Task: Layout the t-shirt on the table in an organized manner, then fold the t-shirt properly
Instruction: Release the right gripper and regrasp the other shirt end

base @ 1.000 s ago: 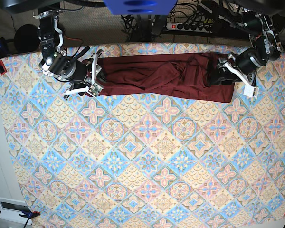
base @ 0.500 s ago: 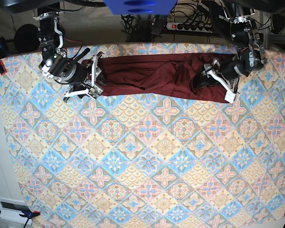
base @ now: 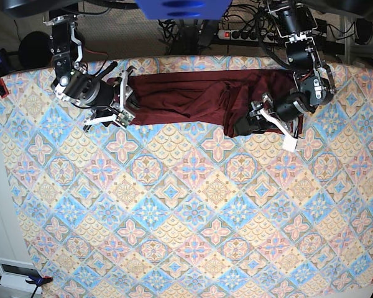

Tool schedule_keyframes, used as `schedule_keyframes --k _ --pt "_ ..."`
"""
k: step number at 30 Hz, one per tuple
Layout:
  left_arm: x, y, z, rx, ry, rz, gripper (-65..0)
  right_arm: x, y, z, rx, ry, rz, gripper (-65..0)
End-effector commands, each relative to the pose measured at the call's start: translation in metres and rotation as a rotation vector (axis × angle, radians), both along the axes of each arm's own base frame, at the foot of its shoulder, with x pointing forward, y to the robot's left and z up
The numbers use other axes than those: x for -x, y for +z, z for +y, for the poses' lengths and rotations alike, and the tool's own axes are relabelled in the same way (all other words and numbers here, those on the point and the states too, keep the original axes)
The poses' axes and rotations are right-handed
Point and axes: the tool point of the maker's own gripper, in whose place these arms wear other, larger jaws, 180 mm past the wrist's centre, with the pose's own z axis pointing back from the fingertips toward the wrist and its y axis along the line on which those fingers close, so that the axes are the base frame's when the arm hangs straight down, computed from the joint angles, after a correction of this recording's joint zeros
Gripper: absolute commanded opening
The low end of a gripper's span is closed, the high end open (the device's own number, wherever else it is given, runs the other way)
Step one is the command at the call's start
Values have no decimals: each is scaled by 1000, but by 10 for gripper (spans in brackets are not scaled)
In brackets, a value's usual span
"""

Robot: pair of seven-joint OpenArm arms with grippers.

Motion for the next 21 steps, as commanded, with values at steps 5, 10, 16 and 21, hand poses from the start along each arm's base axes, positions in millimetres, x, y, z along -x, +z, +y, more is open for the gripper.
schedule_keyframes --k 5,10,16,21 --pt "14 26 20 -91 -35 -80 -290 -9 9 -17 25 -42 -25 -448" --pt "33 23 29 -147 -60 -57 -290 -19 17 -79 112 -216 -32 -447" --pt "37 20 28 -144 -59 -45 -290 -14 9 -106 79 -323 64 -378" --pt "36 20 25 -130 -51 -47 -290 -28 14 -99 -90 -349 99 -351"
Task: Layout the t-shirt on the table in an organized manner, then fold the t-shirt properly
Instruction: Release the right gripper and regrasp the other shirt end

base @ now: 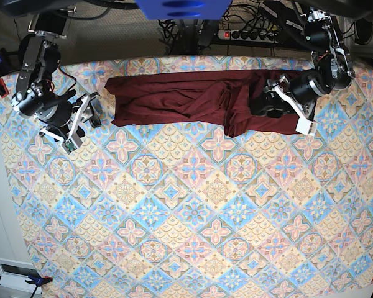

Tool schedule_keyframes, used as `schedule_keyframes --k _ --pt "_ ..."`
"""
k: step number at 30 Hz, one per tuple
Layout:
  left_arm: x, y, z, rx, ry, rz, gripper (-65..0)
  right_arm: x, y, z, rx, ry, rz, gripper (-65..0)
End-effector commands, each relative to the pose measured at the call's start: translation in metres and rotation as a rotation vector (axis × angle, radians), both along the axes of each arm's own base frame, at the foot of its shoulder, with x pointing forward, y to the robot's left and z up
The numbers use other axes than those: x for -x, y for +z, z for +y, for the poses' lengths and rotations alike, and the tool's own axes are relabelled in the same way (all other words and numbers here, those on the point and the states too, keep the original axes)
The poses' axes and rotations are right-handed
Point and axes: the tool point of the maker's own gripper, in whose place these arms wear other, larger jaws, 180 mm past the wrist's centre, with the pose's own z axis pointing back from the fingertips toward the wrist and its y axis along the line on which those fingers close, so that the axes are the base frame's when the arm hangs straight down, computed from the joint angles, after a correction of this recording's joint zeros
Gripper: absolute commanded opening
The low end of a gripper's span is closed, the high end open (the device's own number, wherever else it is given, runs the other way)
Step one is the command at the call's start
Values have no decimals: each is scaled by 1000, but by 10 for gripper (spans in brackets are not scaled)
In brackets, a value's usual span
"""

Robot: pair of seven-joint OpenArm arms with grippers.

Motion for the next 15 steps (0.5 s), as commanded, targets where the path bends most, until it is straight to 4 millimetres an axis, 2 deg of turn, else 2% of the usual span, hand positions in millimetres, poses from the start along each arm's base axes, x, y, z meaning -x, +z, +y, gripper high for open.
schedule_keyframes --k 1,15 --pt "-6 10 0 11 3 -41 -290 3 -1 -2 -3 2 12 -352" --pt "-5 9 -1 15 4 -37 -290 30 -59 11 -273 -80 225 -352"
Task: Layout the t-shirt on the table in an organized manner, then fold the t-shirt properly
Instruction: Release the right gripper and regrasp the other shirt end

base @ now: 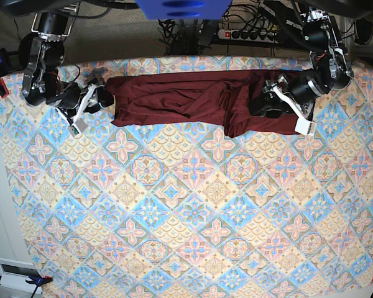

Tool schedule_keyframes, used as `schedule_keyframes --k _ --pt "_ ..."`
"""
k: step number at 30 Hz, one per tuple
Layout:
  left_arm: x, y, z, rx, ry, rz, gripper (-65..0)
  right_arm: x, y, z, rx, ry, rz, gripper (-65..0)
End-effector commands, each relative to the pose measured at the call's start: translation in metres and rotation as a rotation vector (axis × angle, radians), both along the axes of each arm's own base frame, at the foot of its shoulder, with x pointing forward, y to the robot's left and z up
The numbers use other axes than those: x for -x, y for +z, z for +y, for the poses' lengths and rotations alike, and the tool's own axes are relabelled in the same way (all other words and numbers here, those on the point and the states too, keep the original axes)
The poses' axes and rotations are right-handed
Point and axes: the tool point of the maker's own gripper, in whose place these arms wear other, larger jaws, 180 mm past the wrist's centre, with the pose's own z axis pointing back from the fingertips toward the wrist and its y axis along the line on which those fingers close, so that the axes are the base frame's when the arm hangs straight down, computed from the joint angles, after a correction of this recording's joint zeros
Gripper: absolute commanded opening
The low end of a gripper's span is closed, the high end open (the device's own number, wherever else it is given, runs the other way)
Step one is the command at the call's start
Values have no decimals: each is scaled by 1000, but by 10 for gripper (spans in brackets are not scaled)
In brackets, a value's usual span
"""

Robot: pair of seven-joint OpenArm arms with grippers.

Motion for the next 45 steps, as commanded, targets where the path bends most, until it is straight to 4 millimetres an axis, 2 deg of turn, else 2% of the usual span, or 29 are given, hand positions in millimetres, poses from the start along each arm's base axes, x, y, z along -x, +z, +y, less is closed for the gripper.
schedule_keyframes --k 1,10,16,20,23,32,34,40,41,45 --pt "-5 9 0 13 1 -37 -290 -5 4 -1 -17 -7 -15 -352" --pt "-5 9 0 13 1 -37 -292 -2 2 20 -127 -30 -2 -351" --pt "-4 8 0 8 2 -34 -353 -1 6 53 -221 26 -4 -351" --pt "-4 8 0 10 2 -33 -396 0 6 57 -228 32 -2 -351" --pt "-4 8 0 10 2 -33 -414 0 5 67 -254 29 -2 -351" --pt "-5 10 0 13 1 -39 -420 -1 6 89 -312 14 -6 -359" --pt "-5 10 0 13 1 -39 -420 0 3 86 -290 17 0 -401" --pt "-5 10 0 14 1 -39 -420 3 -5 84 -244 22 16 -631" --pt "-5 10 0 14 1 -39 -420 2 -5 84 -242 18 10 -649" --pt "-5 10 0 14 4 -41 -420 -2 -2 82 -243 7 -10 -650"
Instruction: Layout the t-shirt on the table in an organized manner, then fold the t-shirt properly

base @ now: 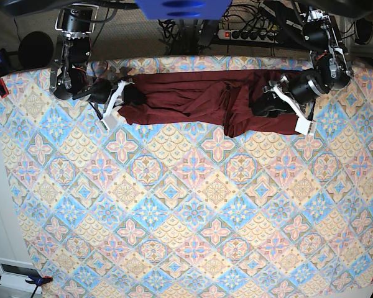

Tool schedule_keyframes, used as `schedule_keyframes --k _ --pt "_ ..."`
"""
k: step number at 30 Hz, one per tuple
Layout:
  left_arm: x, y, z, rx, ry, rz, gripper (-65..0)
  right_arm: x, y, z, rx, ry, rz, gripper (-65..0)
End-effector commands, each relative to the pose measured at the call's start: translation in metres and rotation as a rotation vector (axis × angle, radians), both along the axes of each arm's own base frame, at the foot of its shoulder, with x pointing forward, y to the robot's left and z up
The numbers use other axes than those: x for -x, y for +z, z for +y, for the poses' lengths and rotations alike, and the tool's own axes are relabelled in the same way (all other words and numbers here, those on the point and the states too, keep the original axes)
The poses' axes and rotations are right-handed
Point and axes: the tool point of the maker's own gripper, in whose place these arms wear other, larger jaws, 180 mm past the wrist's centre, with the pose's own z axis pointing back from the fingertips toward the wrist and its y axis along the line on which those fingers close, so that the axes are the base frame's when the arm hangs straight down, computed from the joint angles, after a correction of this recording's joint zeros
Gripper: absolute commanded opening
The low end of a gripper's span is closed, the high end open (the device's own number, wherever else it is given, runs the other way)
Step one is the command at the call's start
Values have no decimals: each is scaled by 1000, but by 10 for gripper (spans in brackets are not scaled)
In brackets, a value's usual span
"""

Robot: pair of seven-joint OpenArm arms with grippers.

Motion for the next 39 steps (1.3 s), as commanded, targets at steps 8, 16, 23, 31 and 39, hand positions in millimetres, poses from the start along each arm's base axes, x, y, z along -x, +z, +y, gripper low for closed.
schedule_keyframes --k 8,16,23,31,39 --pt "-9 18 40 -25 120 -68 -420 -34 12 -59 133 -129 -74 -650" --pt "-8 17 49 -46 138 -64 -420 -71 31 -99 235 -156 -161 -650" --pt "-3 -5 48 -14 145 6 -420 -73 40 -109 320 -132 -195 -650" --pt "-11 -14 -28 79 -45 33 -420 -82 65 -78 345 -25 -301 -650" --pt "-10 -31 -95 16 -199 60 -420 -83 70 -68 341 4 -321 -650"
